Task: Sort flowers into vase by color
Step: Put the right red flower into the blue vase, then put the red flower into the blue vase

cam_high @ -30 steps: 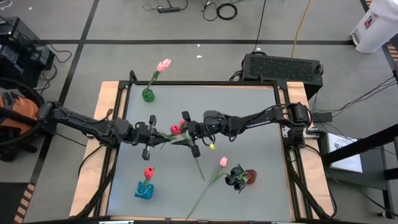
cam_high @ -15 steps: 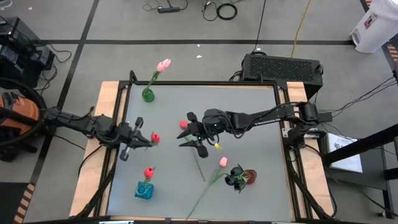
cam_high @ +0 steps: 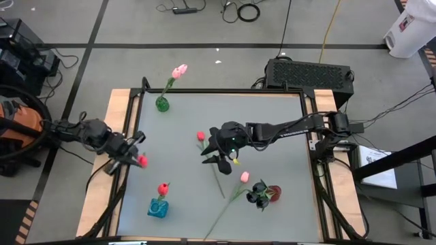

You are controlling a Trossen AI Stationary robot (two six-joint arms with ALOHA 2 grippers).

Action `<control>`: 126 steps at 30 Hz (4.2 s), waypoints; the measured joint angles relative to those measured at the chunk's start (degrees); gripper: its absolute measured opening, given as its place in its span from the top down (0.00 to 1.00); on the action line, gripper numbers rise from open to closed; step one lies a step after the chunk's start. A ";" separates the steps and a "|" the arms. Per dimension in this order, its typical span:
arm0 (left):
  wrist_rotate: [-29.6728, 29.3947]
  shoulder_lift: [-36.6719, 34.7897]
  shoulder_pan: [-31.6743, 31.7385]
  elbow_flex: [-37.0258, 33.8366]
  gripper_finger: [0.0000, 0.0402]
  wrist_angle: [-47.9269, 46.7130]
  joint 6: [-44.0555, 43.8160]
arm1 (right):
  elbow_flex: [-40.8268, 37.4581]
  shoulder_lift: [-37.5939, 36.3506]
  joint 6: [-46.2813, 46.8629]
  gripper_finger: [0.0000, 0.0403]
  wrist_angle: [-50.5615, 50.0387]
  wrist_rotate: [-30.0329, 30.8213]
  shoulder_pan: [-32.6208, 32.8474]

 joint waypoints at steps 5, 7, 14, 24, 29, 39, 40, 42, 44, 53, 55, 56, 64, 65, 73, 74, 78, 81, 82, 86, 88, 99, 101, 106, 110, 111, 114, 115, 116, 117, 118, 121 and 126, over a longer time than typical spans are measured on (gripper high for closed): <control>9.65 -0.51 -0.01 0.14 0.97 1.88 -2.35 | 0.00 0.02 -0.20 0.63 -0.92 0.19 1.20; 10.80 -0.17 -0.01 0.07 0.97 4.58 -3.29 | 0.00 0.00 -0.27 0.63 -0.24 0.13 1.53; 14.14 1.43 -0.01 -0.30 0.97 20.71 -10.25 | 0.00 0.02 -0.51 0.63 -0.45 0.19 1.56; 14.94 6.29 -7.25 -3.50 0.97 33.09 -15.07 | 0.00 0.02 -0.51 0.63 -0.49 0.19 1.58; 14.58 12.37 -12.98 -6.51 0.97 44.19 -14.74 | 0.00 0.02 -0.51 0.63 -0.55 0.19 1.58; 10.39 22.54 -21.21 -6.55 0.97 53.91 -8.57 | 0.00 0.02 -0.51 0.63 -0.47 0.19 1.58; 10.39 23.20 -21.62 -6.55 0.97 54.75 -8.54 | 0.00 0.02 -0.51 0.63 -0.47 0.19 1.58; 10.00 24.47 -22.17 -6.55 0.97 55.68 -8.40 | 0.00 0.02 -0.51 0.63 -0.45 0.19 1.58; 8.72 25.63 -22.81 -6.55 0.97 55.74 -7.43 | 0.00 0.02 -0.51 0.63 -0.48 0.19 1.58; 5.42 31.29 -23.99 -6.19 0.97 61.97 -3.87 | 0.00 0.04 -0.51 0.63 -0.47 0.19 1.58; 5.43 31.64 -23.99 -5.50 0.97 62.23 -3.26 | 0.00 0.04 -0.51 0.63 -0.47 0.19 1.58; 5.43 31.70 -23.99 -5.19 0.97 62.33 -3.01 | 0.00 0.04 -0.51 0.63 -0.47 0.19 1.58; 5.12 32.67 -23.99 -5.00 0.97 62.35 -2.90 | 0.00 0.04 -0.51 0.63 -0.47 0.19 1.58; 4.96 33.14 -23.99 -5.00 0.97 62.35 -2.90 | 0.00 0.04 -0.51 0.63 -0.47 0.19 1.56; 4.51 36.45 -23.97 -5.00 0.97 62.55 -2.49 | 0.00 0.04 -0.51 0.63 -0.47 0.19 1.58; 4.51 36.62 -23.97 -5.00 0.97 62.63 -2.53 | 0.00 0.04 -0.51 0.63 -0.47 0.19 1.58; 4.50 36.77 -23.97 -5.00 0.97 62.10 -2.57 | 0.00 0.04 -0.51 0.63 -0.47 0.19 1.58; 4.46 36.77 -23.97 -4.98 0.97 61.10 -2.60 | 0.00 0.04 -0.51 0.63 -0.47 0.18 1.58; 4.44 36.77 -23.97 -4.98 0.97 60.70 -2.60 | 0.00 0.04 -0.51 0.63 -0.47 0.19 1.58; 4.37 36.79 -23.96 -4.98 0.97 59.13 -2.61 | 0.00 0.04 -0.51 0.63 -0.47 0.19 1.58; 4.36 36.79 -23.95 -4.98 0.97 57.95 -2.62 | 0.00 0.04 -0.51 0.63 -0.47 0.19 1.58; -1.71 36.81 -23.92 -4.98 0.93 52.13 -4.57 | 0.00 0.04 -0.51 0.63 -0.47 0.19 1.57; -1.94 36.79 -23.92 -4.98 0.88 51.86 -5.48 | 0.00 0.04 -0.51 0.63 -0.47 0.19 1.58; -3.68 36.73 -23.92 -4.98 0.72 51.10 -7.43 | 0.00 0.07 -0.51 0.63 -0.47 0.19 1.58; -3.60 36.00 -23.92 -4.96 0.65 46.90 -7.54 | 0.00 0.05 -0.51 0.63 -0.47 0.19 1.58; -3.51 35.60 -23.92 -4.96 0.64 45.36 -7.56 | 0.00 0.07 -0.51 0.63 -0.47 0.19 1.58; -3.45 34.27 -23.86 -4.94 0.64 40.78 -7.54 | 0.00 0.07 -0.51 0.63 -0.47 0.19 1.56; -3.38 33.80 -23.83 -4.93 0.64 39.30 -7.53 | 0.00 0.07 -0.51 0.63 -0.47 0.19 1.58; -3.35 33.31 -23.83 -4.93 0.64 38.03 -7.52 | 0.00 0.07 -0.51 0.63 -0.47 0.19 1.58; -3.37 32.72 -23.83 -4.93 0.64 36.83 -7.52 | 0.00 0.07 -0.51 0.63 -0.47 0.19 1.58; -3.54 32.12 -23.83 -4.93 0.64 35.74 -7.51 | 0.00 0.07 -0.51 0.63 -0.47 0.19 1.58; -5.19 30.02 -23.83 -4.93 0.64 32.85 -7.49 | 0.00 0.07 -0.51 0.63 -0.47 0.19 1.58; -13.75 25.96 -23.83 -4.93 0.64 28.32 -5.20 | 0.00 0.07 -0.51 0.63 -0.47 0.19 1.58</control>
